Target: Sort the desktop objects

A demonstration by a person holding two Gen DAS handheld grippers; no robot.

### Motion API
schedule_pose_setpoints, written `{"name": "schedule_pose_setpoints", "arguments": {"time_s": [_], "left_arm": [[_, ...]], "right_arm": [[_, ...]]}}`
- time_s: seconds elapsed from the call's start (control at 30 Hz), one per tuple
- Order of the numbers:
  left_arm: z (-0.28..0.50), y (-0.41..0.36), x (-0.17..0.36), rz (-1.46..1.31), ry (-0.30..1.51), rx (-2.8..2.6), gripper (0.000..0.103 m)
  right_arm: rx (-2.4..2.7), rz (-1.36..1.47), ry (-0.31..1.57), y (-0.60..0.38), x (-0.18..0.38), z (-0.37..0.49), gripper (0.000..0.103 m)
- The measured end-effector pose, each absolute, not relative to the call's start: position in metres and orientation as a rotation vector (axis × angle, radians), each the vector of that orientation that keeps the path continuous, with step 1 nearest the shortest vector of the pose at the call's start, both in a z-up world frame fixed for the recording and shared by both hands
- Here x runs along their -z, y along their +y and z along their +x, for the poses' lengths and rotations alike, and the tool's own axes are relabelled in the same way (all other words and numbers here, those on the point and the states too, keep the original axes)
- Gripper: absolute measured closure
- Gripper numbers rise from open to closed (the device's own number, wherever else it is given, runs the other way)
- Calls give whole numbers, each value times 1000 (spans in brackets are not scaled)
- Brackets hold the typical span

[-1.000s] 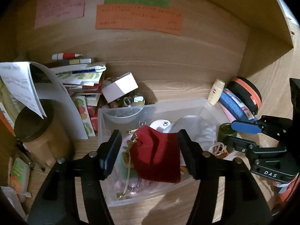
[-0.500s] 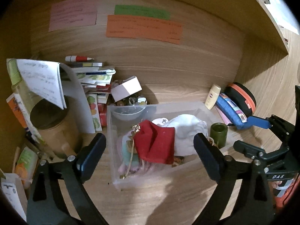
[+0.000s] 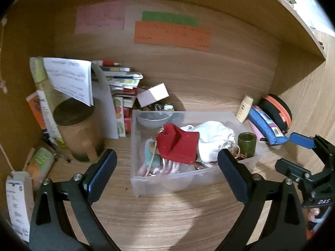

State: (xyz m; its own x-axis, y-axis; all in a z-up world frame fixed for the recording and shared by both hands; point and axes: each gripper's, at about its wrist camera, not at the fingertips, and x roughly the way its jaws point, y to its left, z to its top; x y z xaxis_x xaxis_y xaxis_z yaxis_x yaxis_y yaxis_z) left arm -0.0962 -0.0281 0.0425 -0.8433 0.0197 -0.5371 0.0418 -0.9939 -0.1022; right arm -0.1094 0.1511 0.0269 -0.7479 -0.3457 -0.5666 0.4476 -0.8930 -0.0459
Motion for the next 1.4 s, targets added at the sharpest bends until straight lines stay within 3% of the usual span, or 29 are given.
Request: {"name": "schedule_pose_setpoints", "arguments": {"time_s": [0.47, 1.4], "left_arm": [[-79, -13, -40, 803, 120, 2993, 3], [-81, -15, -38, 812, 120, 2993, 3]], "right_arm": [[2584, 766, 152, 151, -22, -100, 7], [2571, 784, 163, 150, -20, -100, 7]]}}
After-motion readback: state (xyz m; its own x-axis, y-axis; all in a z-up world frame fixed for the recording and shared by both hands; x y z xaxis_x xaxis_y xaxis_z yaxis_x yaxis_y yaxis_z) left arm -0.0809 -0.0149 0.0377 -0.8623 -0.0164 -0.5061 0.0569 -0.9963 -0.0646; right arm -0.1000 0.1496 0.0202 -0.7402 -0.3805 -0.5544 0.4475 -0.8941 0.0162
